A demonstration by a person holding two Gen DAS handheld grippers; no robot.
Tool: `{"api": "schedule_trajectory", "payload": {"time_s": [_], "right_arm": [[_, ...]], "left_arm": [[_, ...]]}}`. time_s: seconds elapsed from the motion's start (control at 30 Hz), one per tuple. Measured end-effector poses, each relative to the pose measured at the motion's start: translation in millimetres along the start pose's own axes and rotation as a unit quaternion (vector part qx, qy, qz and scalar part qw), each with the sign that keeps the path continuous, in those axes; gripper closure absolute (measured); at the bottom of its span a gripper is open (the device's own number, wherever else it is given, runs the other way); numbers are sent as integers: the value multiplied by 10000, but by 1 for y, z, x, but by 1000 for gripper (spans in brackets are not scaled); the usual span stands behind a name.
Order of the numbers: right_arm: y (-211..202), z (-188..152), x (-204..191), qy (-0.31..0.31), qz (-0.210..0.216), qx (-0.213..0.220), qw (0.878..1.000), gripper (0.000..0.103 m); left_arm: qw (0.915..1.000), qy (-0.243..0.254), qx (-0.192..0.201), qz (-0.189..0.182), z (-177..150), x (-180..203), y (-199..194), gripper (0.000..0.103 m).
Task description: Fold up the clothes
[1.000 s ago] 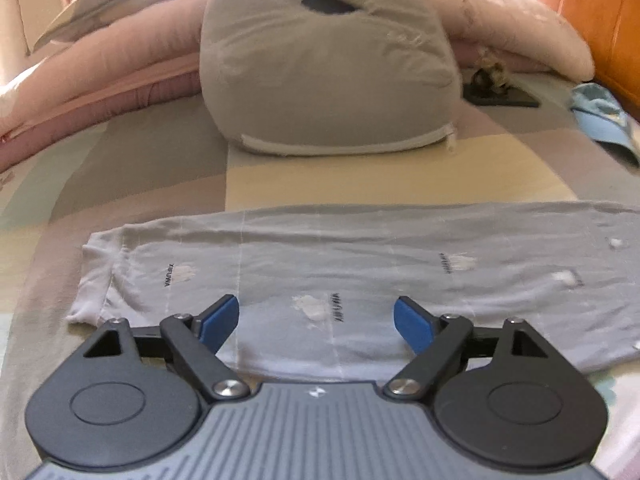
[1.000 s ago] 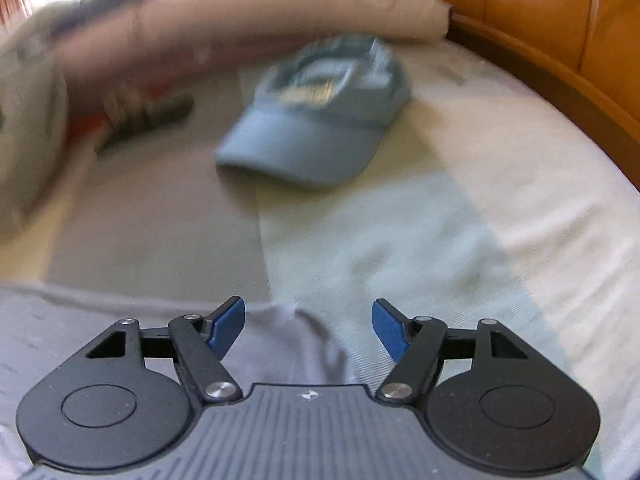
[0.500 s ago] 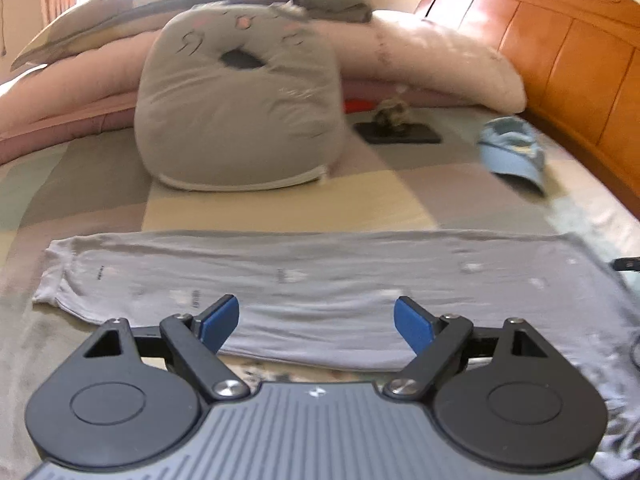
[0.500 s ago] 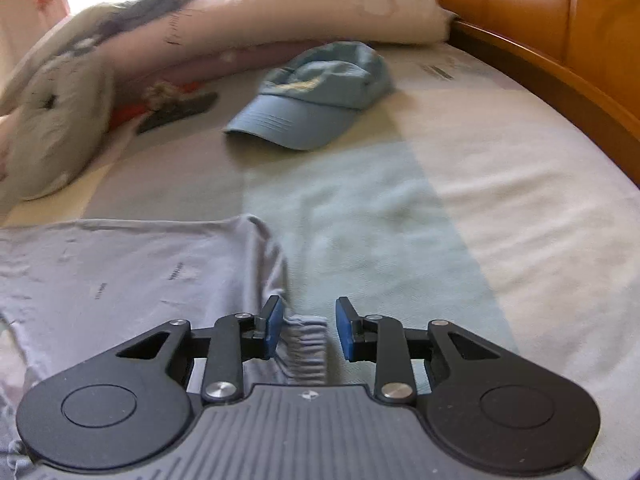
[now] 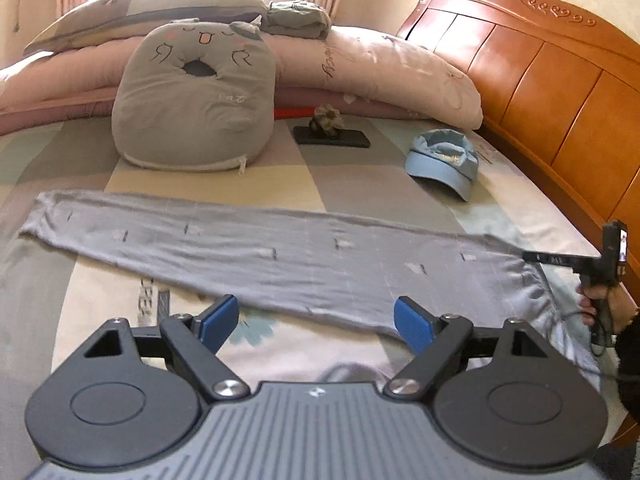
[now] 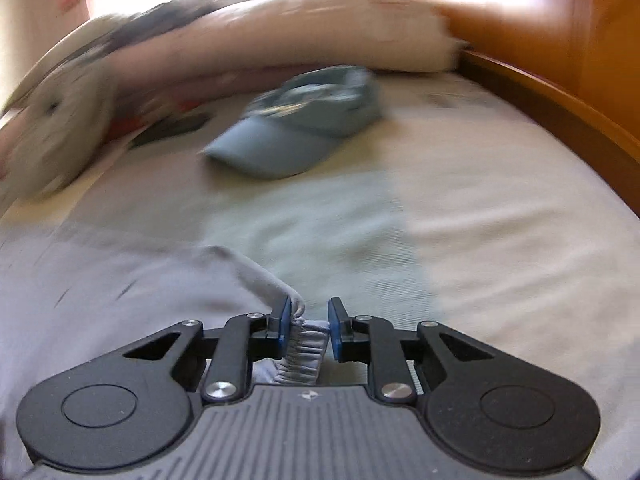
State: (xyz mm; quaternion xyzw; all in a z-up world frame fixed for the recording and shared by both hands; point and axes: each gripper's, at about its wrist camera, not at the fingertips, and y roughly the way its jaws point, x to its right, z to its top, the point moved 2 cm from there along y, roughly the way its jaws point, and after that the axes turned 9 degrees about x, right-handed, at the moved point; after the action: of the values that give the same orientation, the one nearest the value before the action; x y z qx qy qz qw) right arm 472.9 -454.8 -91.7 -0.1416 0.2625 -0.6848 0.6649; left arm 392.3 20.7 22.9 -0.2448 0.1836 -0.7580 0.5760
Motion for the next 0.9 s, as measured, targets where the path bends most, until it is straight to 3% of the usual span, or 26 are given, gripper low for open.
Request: {"api": "schedule_trajectory", "payload": {"time_s": [0.1, 0.2, 0.3, 0.4, 0.47, 0.53, 0.57, 0.63, 0.7, 0.8, 0.9], "right_arm": [[2, -1, 10, 402, -85, -106, 9991, 74], [-22, 7, -2, 238, -53, 269, 9993, 71], [-44, 16, -17, 278, 640, 644, 9955, 58], [-33, 9, -32, 249, 1298, 205, 9910, 57], [-15, 0, -35, 30, 1190, -95, 9928, 57], [4, -8, -27, -45, 808, -376, 9960, 61], [6, -8, -22, -13, 745, -294, 9968, 70], [5, -2, -12, 239, 697, -366, 9966, 70], [-8, 2, -12, 314, 643, -318, 9969, 58], [-38, 4, -32, 40, 915, -198, 9956, 42], [-58, -11, -62, -160, 1167, -434, 9921, 34]], "left_arm": [[9999, -29, -38, 92, -5, 14, -7, 18], [9998, 3, -50, 187, -9, 28, -12, 18], [9998, 12, -139, 157, -11, 40, -8, 18], [9994, 146, -270, 133, -16, 56, 1, 18], [9990, 253, -375, 35, -20, 66, 6, 18], [9983, 305, -489, -52, -26, 73, 10, 18], [9980, 332, -541, -68, -29, 76, 11, 18], [9971, 402, -651, -53, -36, 80, 12, 18], [9963, 463, -720, -22, -42, 80, 10, 18], [9964, 371, -760, -9, -47, 74, 8, 18], [9968, 294, -739, -16, -48, 67, 9, 18]]}}
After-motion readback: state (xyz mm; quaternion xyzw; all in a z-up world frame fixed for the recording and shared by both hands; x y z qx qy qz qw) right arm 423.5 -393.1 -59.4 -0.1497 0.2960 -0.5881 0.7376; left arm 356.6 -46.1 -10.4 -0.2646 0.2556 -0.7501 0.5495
